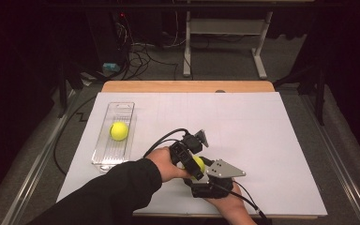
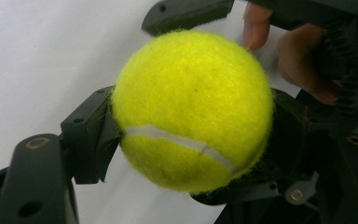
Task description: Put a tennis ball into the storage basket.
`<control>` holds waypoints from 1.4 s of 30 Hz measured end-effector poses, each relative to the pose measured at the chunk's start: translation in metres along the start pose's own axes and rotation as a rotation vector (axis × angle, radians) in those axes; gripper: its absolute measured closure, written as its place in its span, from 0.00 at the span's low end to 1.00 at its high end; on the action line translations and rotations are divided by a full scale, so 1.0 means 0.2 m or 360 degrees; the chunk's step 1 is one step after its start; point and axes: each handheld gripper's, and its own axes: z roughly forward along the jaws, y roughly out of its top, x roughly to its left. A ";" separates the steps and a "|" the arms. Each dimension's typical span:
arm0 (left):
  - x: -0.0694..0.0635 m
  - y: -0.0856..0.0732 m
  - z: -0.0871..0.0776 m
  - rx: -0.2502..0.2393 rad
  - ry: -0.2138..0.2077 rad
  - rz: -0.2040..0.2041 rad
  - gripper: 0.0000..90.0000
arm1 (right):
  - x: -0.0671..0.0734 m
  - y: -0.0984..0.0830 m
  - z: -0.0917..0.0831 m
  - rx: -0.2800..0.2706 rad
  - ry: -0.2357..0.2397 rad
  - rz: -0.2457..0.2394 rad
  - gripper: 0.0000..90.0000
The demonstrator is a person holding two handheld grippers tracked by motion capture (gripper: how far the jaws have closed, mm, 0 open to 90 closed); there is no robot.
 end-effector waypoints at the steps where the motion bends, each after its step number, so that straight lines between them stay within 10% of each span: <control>1: 0.00 0.00 -0.01 0.0001 0.0005 0.0004 0.30 | 0.00 0.00 0.00 0.0002 0.0002 0.0011 0.06; 20: 0.16 -0.10 -0.12 0.0008 0.0115 -0.0106 0.30 | -0.12 -0.05 -0.09 -0.0003 -0.0114 0.0008 0.00; 42: 0.52 -0.48 -0.36 -0.0061 0.0222 -0.0421 0.30 | -0.42 -0.17 -0.38 -0.0008 -0.0450 0.0115 0.00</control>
